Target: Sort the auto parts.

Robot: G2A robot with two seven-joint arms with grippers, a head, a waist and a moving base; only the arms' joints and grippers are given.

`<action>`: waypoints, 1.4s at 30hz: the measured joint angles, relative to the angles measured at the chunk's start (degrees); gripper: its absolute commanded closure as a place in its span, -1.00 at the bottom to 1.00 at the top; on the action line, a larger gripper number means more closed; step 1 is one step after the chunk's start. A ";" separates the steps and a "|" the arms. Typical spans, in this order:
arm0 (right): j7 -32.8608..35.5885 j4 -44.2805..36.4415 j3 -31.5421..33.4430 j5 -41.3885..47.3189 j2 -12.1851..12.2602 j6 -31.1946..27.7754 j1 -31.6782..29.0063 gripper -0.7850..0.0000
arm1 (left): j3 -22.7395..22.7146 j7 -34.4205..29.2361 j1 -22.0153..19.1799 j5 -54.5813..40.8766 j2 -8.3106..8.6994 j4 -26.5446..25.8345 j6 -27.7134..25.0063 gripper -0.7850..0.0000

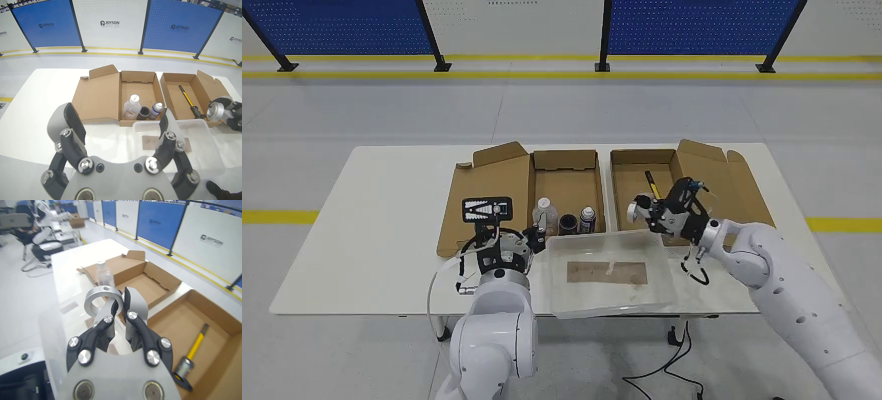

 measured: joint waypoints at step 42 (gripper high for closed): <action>26.72 27.14 -10.87 -1.27 -9.23 14.72 14.75 0.52 | 0.00 0.00 0.00 0.00 0.00 0.00 0.00 -1.00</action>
